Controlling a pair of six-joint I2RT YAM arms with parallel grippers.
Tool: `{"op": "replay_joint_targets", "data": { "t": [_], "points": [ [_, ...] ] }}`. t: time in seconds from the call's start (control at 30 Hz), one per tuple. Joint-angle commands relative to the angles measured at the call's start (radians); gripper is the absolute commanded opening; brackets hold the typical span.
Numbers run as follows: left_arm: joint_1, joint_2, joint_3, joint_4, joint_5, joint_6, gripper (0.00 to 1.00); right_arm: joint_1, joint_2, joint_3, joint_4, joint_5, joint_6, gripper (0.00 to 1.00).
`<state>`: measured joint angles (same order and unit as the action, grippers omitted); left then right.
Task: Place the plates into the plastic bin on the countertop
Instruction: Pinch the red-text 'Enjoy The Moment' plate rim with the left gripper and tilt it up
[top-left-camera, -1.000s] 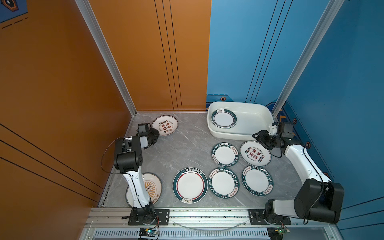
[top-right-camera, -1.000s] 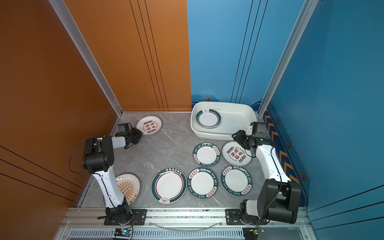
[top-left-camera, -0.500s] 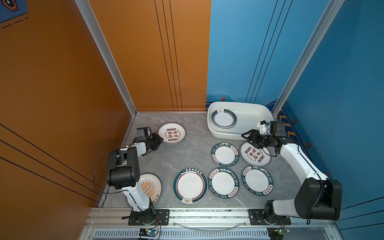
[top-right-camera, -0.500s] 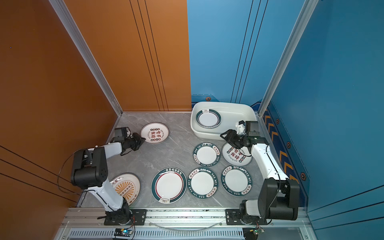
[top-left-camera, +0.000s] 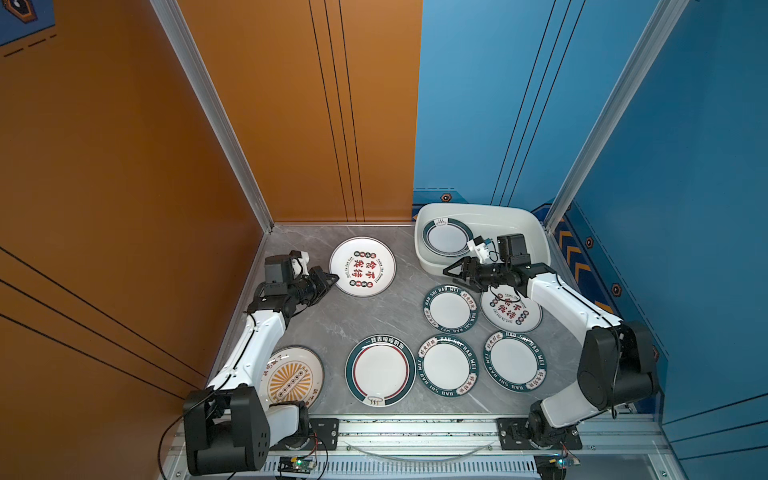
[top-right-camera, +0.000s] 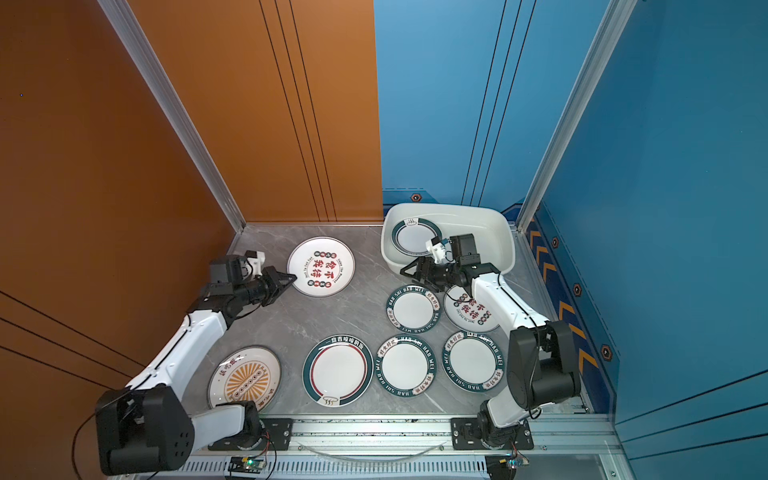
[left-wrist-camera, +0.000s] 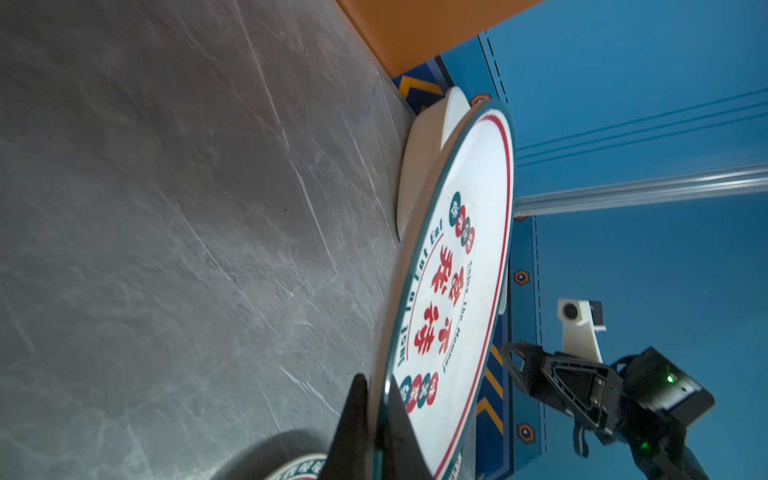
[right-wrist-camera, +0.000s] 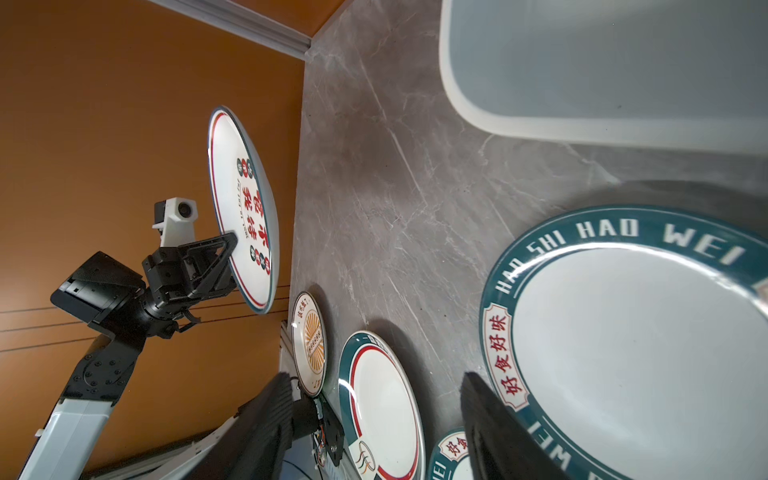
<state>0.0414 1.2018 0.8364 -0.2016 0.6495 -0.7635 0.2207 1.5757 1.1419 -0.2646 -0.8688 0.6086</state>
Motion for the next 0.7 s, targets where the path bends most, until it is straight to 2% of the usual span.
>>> {"op": "replay_joint_targets", "data": {
  "t": [0.0, 0.4, 0.67],
  "points": [
    [-0.047, -0.029, -0.007, -0.035, 0.074, 0.006, 0.00, 0.036, 0.036, 0.051, 0.080, -0.034, 0.044, 0.67],
    [-0.196, 0.029, 0.064, -0.035, 0.128, -0.005, 0.00, 0.101, 0.090, 0.074, 0.137, -0.070, 0.063, 0.65],
    [-0.240, 0.077, 0.109, -0.051, 0.121, 0.018, 0.00, 0.127, 0.109, 0.072, 0.156, -0.098, 0.065, 0.58]
  ]
}}
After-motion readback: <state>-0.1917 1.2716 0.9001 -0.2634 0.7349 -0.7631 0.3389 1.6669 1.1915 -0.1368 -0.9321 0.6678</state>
